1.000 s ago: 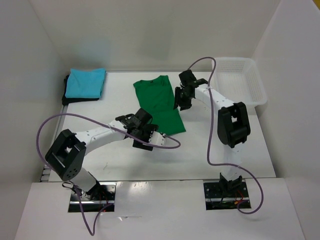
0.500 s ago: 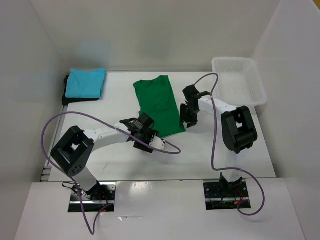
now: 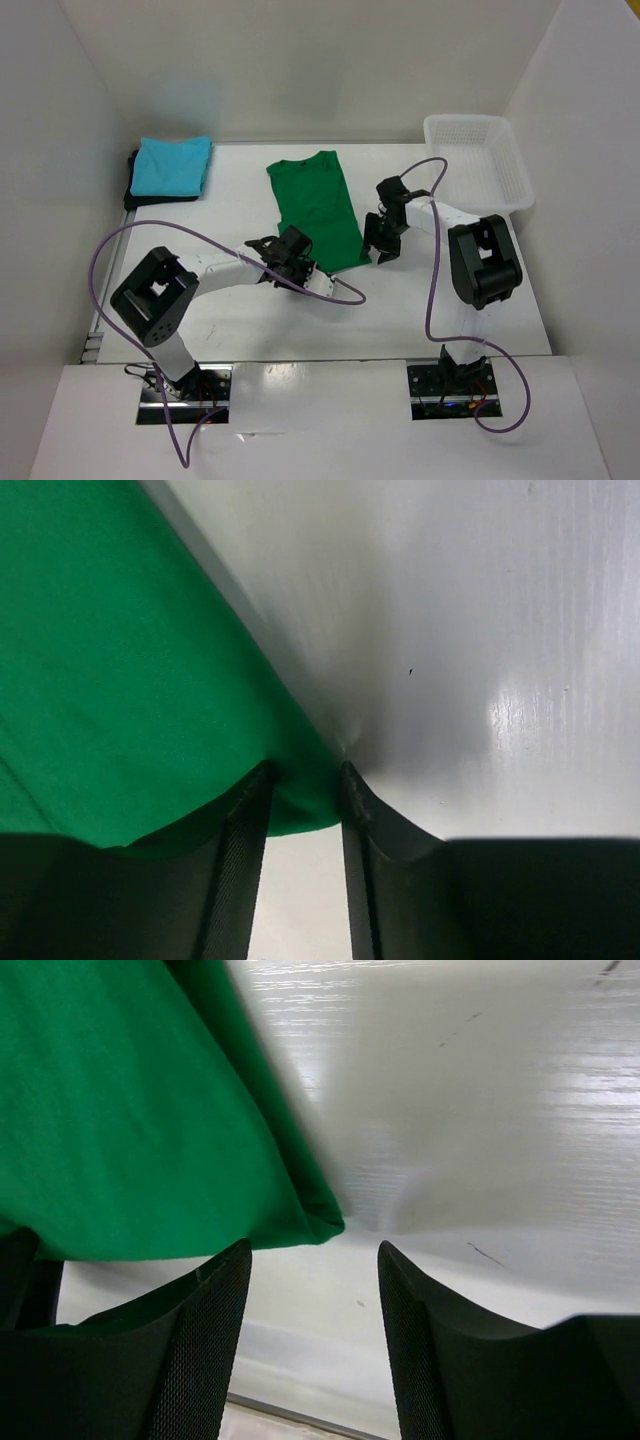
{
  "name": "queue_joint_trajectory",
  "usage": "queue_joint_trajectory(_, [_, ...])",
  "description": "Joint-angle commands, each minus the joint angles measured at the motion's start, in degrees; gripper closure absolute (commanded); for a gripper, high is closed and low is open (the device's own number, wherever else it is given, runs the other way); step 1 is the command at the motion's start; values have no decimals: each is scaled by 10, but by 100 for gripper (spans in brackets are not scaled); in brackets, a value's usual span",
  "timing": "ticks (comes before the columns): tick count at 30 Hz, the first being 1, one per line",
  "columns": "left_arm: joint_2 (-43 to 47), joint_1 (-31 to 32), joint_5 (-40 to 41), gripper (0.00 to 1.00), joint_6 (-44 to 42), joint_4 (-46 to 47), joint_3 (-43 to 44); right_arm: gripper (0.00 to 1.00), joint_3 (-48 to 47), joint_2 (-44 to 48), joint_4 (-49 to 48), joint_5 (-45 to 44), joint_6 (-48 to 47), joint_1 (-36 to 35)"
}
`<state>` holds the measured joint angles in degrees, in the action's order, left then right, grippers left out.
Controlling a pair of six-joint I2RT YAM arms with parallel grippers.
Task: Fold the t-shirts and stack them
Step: Grab one side of the 2/3 rectangular tshirt with both arms
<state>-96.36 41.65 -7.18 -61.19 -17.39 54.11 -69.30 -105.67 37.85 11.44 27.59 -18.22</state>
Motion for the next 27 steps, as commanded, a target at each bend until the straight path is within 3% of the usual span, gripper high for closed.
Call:
queue_joint_trajectory(1, [-13, -2, -4, 60, 6, 0, 1, 41, 5, -11, -30, 24, 8, -1])
queue_joint_trajectory(5, [-13, -2, -4, 66, 17, 0, 1, 47, 5, -23, -30, 24, 8, -1])
queue_joint_trajectory(11, [-13, -2, 1, 81, 29, 6, 1, 83, 5, -43, -30, 38, 8, -1])
queue_joint_trajectory(14, [-13, -2, 1, 93, 41, 11, 1, 98, 5, -43, -30, 38, 8, -1])
queue_joint_trajectory(16, [-8, -2, 1, 100, 47, 11, 1, 100, 5, -36, -24, 38, 3, 5])
queue_joint_trajectory(23, [11, -2, -7, 100, 61, -21, 7, 100, 17, 5, -19, 38, 8, 5])
queue_joint_trajectory(24, [11, -2, -1, 70, 61, -32, 7, 100, 23, 11, -19, 44, 8, 5])
queue_joint_trajectory(25, [16, -2, -1, 50, 61, -41, 7, 100, 23, 11, -19, 44, 8, 5])
queue_joint_trajectory(27, [21, -2, -20, 37, 46, -79, 7, 100, 29, 16, -19, 53, 13, 5])
